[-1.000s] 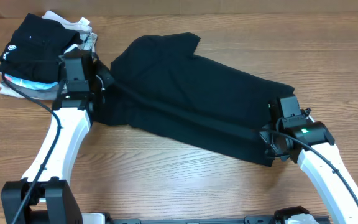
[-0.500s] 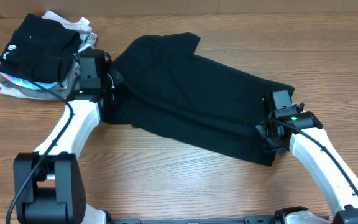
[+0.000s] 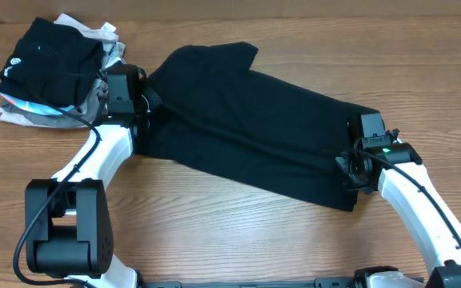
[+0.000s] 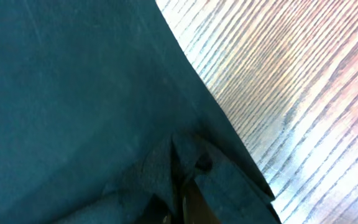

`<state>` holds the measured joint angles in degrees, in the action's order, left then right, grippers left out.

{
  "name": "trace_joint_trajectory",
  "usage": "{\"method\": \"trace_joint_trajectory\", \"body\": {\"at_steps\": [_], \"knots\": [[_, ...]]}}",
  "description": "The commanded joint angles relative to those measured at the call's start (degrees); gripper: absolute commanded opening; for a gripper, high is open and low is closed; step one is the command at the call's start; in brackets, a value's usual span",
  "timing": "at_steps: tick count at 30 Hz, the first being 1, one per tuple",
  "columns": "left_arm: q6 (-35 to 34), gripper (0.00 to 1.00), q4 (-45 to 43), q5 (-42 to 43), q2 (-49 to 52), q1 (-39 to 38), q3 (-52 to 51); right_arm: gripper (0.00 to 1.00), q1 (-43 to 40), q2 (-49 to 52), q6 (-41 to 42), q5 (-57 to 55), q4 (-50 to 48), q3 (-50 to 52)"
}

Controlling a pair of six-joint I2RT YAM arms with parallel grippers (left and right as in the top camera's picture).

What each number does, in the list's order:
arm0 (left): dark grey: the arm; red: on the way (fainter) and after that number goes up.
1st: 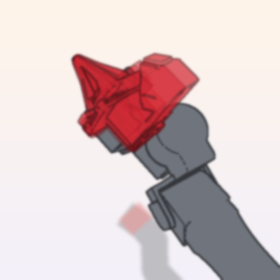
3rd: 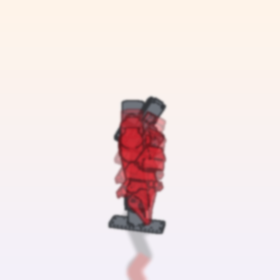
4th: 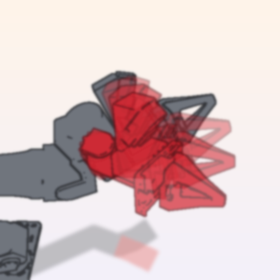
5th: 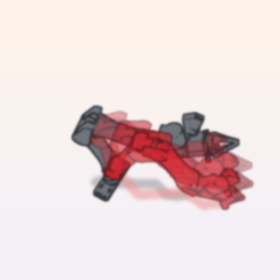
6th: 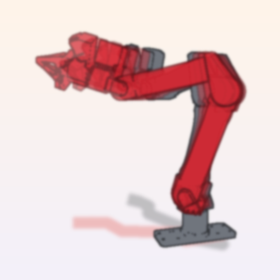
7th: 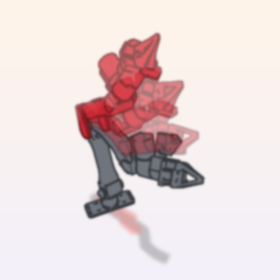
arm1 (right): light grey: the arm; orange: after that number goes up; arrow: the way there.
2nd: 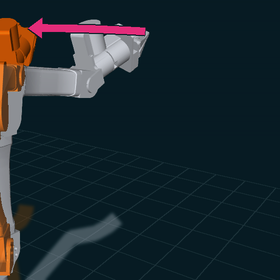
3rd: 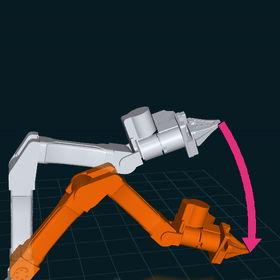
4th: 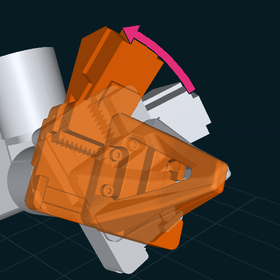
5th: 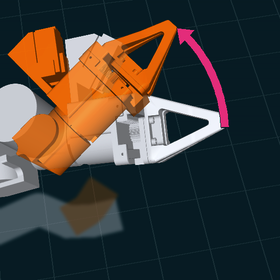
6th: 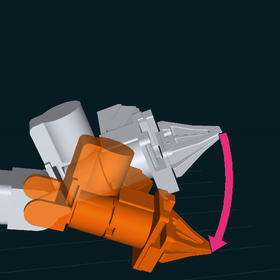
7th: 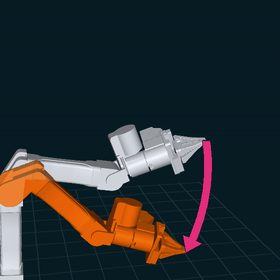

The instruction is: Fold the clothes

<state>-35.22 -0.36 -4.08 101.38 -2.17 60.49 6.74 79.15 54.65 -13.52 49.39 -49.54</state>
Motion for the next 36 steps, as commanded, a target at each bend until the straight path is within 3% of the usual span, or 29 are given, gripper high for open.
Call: {"method": "trace_joint_trajectory", "body": {"at_steps": [1, 3, 4, 5, 6, 13, 23, 30, 36], "knots": [[0.52, 0.45, -1.03, -0.76, 0.55, -0.22, 1.27, 0.34, -0.39, 0.17, -0.96, -1.46, -0.48, -1.49], [0.55, 0.67, -1.36, -0.76, 0.55, -0.22, 1.27, 0.86, -0.42, 0.17, -1.09, -1.46, -0.74, -1.49], [0.61, 0.76, -1.46, -0.79, 0.55, -0.22, 1.27, 0.98, -0.42, 0.17, -1.11, -1.46, -0.96, -1.49], [1.18, 0.88, -1.60, -0.79, 0.55, -0.22, 1.27, 1.00, -0.42, 0.15, -1.14, -1.46, -1.22, -1.51], [2.80, 1.00, -1.86, -0.79, 0.52, -0.22, 1.27, 1.00, -0.42, 0.15, -1.14, -1.46, -1.36, -1.62], [15.54, 1.00, 2.27, -0.87, -0.28, 0.31, 4.52, 1.00, -0.39, 0.15, -6.62, -1.42, 6.12, -10.62], [28.00, 1.00, 35.56, 1.31, -0.35, -0.46, 32.02, 1.00, -0.42, 0.17, -21.24, 4.59, 21.84, -36.13], [29.46, 1.00, 44.24, 1.46, 2.16, -4.26, 49.64, 1.00, -1.81, 1.55, -21.49, 5.01, 22.03, -41.38], [29.86, 1.00, 47.01, 0.98, 11.30, -8.31, 63.01, 1.00, -5.92, 6.82, -25.18, 10.75, 21.40, -44.30]]}}
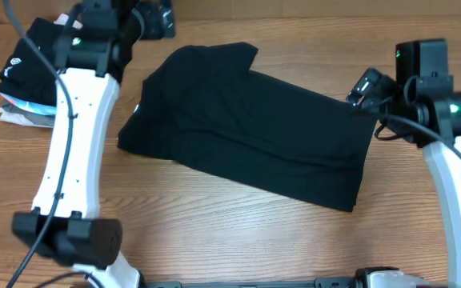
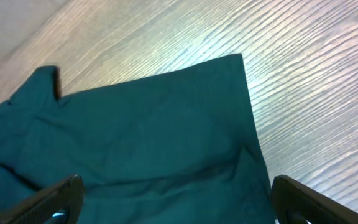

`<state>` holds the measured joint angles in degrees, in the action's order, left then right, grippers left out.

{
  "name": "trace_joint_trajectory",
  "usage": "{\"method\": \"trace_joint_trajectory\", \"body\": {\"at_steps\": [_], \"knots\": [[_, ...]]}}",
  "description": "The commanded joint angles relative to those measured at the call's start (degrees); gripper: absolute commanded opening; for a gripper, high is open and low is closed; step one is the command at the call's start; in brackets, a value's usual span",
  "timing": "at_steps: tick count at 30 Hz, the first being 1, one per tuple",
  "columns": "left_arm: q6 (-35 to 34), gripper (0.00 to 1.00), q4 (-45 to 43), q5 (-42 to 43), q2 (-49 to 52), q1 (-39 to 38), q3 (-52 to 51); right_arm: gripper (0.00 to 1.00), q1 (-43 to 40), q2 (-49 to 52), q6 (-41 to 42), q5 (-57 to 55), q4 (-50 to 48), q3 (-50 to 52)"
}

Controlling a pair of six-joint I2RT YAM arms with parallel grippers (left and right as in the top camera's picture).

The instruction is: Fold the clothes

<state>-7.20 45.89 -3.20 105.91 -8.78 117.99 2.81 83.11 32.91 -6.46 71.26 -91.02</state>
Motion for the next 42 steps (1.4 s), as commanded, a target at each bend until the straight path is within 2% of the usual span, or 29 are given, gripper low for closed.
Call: {"method": "trace_joint_trajectory", "body": {"at_steps": [1, 5, 9, 25, 32, 36, 39, 42], "knots": [[2.23, 1.00, 0.83, 0.22, 8.87, -2.27, 7.96, 1.00, -2.80, 3.96, -4.61, 4.55, -0.48, -3.61], [2.49, 1.00, 0.52, 0.87, 16.35, -3.74, 16.41, 1.00, -4.70, 7.19, -9.29, 6.64, -0.79, -5.40], [2.97, 1.00, -1.81, 1.55, 23.63, -4.50, 21.73, 1.00, -4.81, 8.66, -10.47, 6.60, -1.07, -5.38], [0.81, 1.00, -12.96, 0.31, 39.10, -8.28, 21.79, 1.00, -4.81, 9.55, -10.43, 6.62, -1.09, -5.16], [7.63, 0.98, -15.54, 1.81, 44.44, -9.07, 21.79, 1.00, -4.74, 9.68, -10.45, 6.60, -1.07, -4.55], [12.17, 0.91, -15.91, 2.05, 46.86, -9.11, 21.79, 1.00, -4.74, 9.70, -10.47, 6.58, -1.11, -4.24], [15.43, 0.78, -16.33, 5.70, 48.13, -8.92, 21.77, 1.00, -4.74, 9.77, -10.45, 6.58, -1.11, -3.93], [18.84, 0.70, -16.06, 8.50, 48.78, -8.83, 21.77, 1.00, -4.74, 10.05, -10.47, 6.56, -1.03, -3.85]]}}
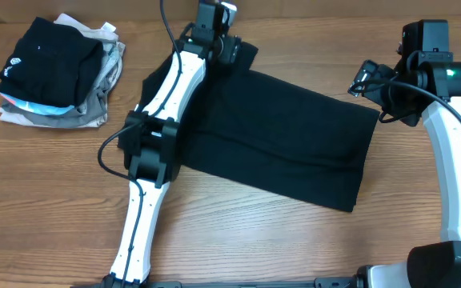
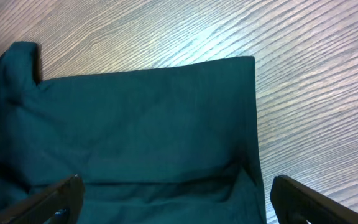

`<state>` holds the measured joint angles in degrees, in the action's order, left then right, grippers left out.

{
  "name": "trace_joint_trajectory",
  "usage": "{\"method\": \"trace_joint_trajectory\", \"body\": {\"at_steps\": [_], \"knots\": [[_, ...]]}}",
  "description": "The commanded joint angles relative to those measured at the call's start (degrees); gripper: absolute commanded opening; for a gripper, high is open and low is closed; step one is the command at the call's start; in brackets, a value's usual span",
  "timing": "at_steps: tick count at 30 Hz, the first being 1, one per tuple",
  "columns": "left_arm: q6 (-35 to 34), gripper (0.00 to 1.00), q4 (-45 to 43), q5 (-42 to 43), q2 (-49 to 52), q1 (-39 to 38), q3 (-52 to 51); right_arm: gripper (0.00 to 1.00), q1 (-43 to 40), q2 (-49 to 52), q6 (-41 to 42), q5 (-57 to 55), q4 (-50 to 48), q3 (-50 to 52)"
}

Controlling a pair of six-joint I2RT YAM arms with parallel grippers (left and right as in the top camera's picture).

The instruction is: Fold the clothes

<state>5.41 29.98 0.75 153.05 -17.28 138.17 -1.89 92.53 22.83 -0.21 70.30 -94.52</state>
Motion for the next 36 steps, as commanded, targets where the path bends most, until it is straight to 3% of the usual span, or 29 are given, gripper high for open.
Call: {"method": "trace_joint_trajectory", "body": {"at_steps": [1, 8, 14, 23, 30, 36], "knots": [[7.50, 0.68, -0.04, 4.92, 1.88, -0.35, 1.60, 1.00, -0.04, 0.76, -0.39, 0.31, 0.04, -0.35], [9.84, 0.61, 0.00, 5.29, 2.56, -0.31, 1.44, 1.00, -0.04, 0.94, -0.39, 0.31, 0.13, -0.31], [9.84, 0.38, 0.68, 5.29, 2.64, -0.33, 1.42, 1.00, -0.07, 0.94, -0.39, 0.33, 0.17, -0.31], [8.66, 0.42, -0.39, 5.29, 4.39, -0.31, 1.38, 1.00, 0.04, 0.94, -0.42, 0.31, 0.31, -0.31], [8.28, 0.06, -0.44, 5.25, 4.79, -0.31, 1.38, 1.00, 0.04, 0.94, -0.39, 0.31, 0.09, -0.31], [6.08, 0.04, -1.77, 1.97, 4.50, -0.07, 1.92, 1.00, 0.04, 0.94, -0.42, 0.31, 0.26, -0.31]]}}
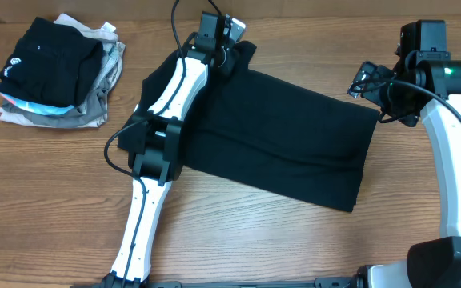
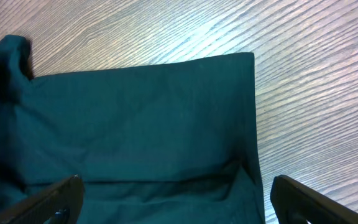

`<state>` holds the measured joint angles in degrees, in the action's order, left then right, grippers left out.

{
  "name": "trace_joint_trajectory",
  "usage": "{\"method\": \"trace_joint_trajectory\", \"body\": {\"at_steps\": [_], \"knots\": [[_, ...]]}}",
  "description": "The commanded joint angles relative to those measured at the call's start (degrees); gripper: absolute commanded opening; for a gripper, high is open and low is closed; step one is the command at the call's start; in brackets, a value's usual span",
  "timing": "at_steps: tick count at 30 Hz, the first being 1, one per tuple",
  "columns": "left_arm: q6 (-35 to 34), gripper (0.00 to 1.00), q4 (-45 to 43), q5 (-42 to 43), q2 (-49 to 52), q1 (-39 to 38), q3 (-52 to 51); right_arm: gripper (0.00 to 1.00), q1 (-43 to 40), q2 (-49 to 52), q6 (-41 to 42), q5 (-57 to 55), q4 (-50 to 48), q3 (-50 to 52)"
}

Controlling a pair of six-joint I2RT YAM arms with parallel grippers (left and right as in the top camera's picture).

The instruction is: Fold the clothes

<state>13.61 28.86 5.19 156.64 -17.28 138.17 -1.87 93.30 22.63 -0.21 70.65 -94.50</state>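
Note:
A black garment (image 1: 278, 136) lies flat across the middle of the wooden table, doubled over lengthwise. My left arm reaches over it to its far sleeve (image 1: 245, 53). The left gripper (image 1: 229, 42) is right at that sleeve; the overhead view does not show how its jaws stand. My right gripper (image 1: 368, 80) hangs above the garment's far right corner (image 1: 374, 112). In the right wrist view the right gripper (image 2: 176, 183) is wide open over the cloth (image 2: 142, 124) with nothing between its fingers (image 2: 61, 199). The sleeve (image 2: 11, 53) shows bunched at the left edge.
A pile of folded clothes (image 1: 54, 72), black on top with grey and white under it, sits at the far left corner. Bare wood (image 1: 294, 240) runs along the front of the table and to the right of the garment.
The left gripper has shifted slightly at the far sleeve, and the sleeve is a little more bunched. The right gripper stays open in nearly the same place.
First both grippers were low on the garment, left at its left edge, right at its near right corner with cloth in its jaws. Then both arms were up, the right open, and the garment lay flat. Then the left arm was stretched to the far sleeve, where it still is.

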Motion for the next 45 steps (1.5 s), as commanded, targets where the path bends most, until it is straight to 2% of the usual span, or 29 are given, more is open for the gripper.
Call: {"method": "trace_joint_trajectory", "body": {"at_steps": [1, 5, 9, 18, 27, 31, 39, 45], "knots": [[-3.30, 0.04, -0.63, -3.63, 0.85, 0.02, 2.45, 1.00, 0.02, 0.17, -0.22, 0.28, -0.09, -0.33], [-6.58, 0.04, 1.75, -5.79, 0.17, 0.50, 5.51, 1.00, 0.02, 0.17, -0.39, -0.33, -0.04, -0.33], [-6.84, 0.04, 8.57, -5.79, -0.04, 0.57, 10.99, 1.00, 0.02, 0.17, -0.37, -0.33, -0.07, -0.33], [-8.17, 0.04, 28.79, -5.75, -0.09, 0.26, 22.12, 1.00, 0.02, 0.17, -0.37, -0.33, -0.26, -0.33], [-9.90, 0.04, 48.78, -5.79, -0.09, 0.26, 23.30, 1.00, 0.02, 0.17, -0.37, -0.31, -0.26, -0.33], [-12.85, 0.04, 56.35, -5.77, -0.07, 0.26, 23.28, 1.00, 0.02, 0.17, -0.37, -0.28, -0.24, -0.33], [-16.65, 0.04, 62.90, -5.75, -0.22, 0.26, 23.50, 1.00, 0.02, 0.17, -0.37, -0.28, -0.39, -0.33], [-18.14, 0.04, 67.98, -3.37, -3.21, -0.02, 29.07, 1.00, 0.02, 0.17, -0.37, -0.31, -0.66, -0.33]]}}
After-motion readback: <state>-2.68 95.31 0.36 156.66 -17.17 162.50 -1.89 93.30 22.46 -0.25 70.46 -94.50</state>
